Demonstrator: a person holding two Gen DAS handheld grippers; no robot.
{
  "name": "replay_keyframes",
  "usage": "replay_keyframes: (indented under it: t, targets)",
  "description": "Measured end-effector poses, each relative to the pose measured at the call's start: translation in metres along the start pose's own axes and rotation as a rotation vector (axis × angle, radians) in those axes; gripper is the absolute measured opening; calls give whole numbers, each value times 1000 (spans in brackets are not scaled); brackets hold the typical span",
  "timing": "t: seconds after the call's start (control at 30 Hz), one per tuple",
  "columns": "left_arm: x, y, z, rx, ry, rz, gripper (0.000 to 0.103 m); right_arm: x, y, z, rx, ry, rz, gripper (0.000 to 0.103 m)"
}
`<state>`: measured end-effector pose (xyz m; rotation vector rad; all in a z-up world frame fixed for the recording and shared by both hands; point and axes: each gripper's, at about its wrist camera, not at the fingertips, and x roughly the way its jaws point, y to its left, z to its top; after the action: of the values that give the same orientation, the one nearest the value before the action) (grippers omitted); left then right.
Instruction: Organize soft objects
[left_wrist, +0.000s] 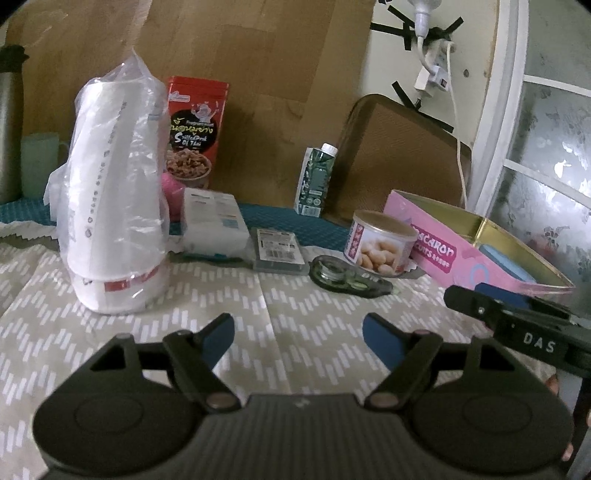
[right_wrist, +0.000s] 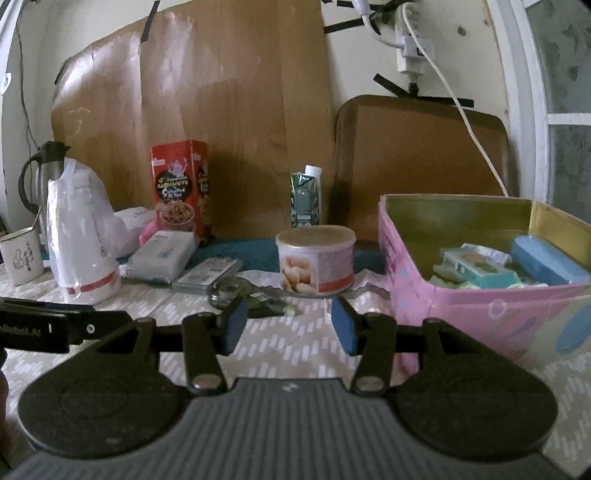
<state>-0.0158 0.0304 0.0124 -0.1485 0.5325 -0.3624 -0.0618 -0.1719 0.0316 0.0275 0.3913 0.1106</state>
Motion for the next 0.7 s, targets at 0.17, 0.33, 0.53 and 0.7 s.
replay_keyframes:
  t: [0.17, 0.33, 0.53, 0.7]
  targets:
    - [-1, -1, 0, 2, -5, 6, 84, -1, -1, 0, 11, -5, 5, 58]
    - [-3, -1, 0, 6, -20, 9, 90, 0, -3, 0, 30, -3, 4, 58]
    - [-4, 1, 1, -4, -27, 12, 90, -1, -3, 0, 25, -7, 1, 61]
    - [-6, 6, 1, -30, -47, 16, 90, 4, -1, 1, 1, 24, 17, 62]
